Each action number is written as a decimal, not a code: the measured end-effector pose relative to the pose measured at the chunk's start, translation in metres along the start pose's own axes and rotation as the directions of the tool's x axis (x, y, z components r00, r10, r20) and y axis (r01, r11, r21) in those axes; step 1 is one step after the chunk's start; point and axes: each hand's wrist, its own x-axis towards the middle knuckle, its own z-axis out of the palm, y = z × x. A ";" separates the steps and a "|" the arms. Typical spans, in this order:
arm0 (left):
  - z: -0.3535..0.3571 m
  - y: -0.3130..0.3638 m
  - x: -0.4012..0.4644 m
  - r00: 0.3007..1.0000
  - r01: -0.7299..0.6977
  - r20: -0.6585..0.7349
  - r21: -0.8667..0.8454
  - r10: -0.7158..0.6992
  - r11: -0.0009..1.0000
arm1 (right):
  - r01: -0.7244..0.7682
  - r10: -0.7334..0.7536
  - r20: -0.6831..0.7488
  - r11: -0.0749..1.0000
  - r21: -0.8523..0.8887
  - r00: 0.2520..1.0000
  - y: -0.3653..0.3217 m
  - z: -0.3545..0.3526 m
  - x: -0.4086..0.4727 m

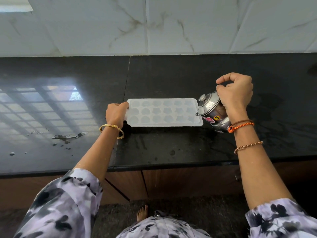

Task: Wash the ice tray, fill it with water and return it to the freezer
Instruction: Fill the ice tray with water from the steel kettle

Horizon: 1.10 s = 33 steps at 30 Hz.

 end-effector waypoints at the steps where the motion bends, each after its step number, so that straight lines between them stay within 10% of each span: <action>1: 0.000 0.000 0.000 1.000 0.000 -0.001 0.000 0.000 1.000 | 0.000 0.000 0.003 1.000 -0.003 1.000 0.000 0.000 0.000; 33: -0.001 0.002 -0.003 1.000 -0.016 -0.020 0.034 0.016 0.999 | 0.022 -0.021 0.032 1.000 -0.019 0.999 0.004 -0.004 0.003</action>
